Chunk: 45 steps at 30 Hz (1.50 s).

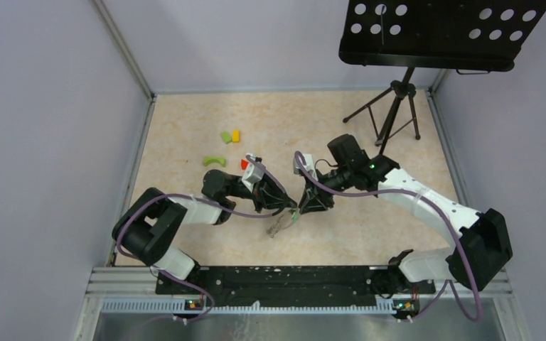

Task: Put the keys on the keyring
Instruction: Adjust the key on the keyring.

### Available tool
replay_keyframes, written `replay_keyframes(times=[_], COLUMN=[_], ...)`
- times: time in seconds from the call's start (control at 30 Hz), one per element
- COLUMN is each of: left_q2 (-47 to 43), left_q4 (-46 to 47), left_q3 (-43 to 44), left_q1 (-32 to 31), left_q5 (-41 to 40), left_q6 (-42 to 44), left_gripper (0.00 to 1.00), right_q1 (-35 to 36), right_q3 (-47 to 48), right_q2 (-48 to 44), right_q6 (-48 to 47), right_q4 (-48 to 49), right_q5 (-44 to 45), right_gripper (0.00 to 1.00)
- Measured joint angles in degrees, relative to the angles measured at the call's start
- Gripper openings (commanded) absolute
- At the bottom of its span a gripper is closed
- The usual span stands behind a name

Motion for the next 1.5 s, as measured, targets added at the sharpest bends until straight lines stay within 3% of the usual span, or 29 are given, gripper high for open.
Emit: replay_keyframes(times=[0.33, 0.57, 1.5], left_q2=[-0.92, -2.97, -3.02], left_q4=[-0.02, 0.02, 0.00], left_q3=[-1.05, -1.07, -1.07], left_q1=[0.00, 0.00, 0.02], left_q5=[-3.89, -8.66, -11.06], left_q6=[0.22, -1.05, -0.72], left_gripper=[0.00, 0.00, 0.00], right_q1=[-1.81, -2.08, -2.08], right_q3=[-0.02, -3.02, -6.01], right_q2=[-4.42, -11.65, -7.56], right_q6=[-0.04, 1.46, 6.93], right_q4=[0.74, 7.87, 13.73], right_q5=[3.58, 4.46, 1.29], right_gripper=[0.26, 0.26, 0.19])
